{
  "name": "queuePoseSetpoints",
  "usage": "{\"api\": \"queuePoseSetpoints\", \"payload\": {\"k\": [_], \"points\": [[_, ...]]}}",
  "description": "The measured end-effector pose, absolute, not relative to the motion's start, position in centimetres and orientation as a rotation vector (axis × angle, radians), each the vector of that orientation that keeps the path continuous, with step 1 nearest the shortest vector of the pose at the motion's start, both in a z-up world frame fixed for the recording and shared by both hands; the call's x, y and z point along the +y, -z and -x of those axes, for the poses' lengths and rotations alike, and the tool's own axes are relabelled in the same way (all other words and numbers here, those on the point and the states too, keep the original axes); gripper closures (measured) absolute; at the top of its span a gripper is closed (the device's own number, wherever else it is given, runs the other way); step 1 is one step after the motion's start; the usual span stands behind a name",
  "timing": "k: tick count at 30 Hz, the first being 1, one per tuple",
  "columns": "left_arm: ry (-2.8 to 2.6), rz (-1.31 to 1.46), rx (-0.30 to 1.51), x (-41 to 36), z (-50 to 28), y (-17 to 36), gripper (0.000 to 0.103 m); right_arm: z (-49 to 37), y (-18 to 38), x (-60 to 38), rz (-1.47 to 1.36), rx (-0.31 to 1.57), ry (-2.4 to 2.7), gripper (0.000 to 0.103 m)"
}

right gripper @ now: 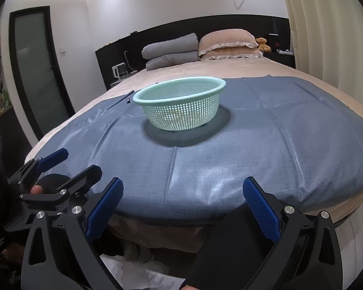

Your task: Organize jewelry

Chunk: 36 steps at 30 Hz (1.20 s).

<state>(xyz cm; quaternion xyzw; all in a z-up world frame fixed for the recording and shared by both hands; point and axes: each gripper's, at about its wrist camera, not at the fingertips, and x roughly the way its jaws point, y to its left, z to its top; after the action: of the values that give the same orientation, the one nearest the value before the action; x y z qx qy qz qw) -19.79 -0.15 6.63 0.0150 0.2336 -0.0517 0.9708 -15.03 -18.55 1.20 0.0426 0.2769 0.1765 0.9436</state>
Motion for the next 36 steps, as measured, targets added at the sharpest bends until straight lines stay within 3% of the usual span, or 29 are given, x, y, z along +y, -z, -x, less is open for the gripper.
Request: {"api": "queuePoseSetpoints", "payload": {"k": [36], "points": [[0.127,-0.011,0.501,1.2,19.6,-6.1,0.006,14.7,-1.0,-18.8,-0.05,0.59,-0.377,0.008]]}}
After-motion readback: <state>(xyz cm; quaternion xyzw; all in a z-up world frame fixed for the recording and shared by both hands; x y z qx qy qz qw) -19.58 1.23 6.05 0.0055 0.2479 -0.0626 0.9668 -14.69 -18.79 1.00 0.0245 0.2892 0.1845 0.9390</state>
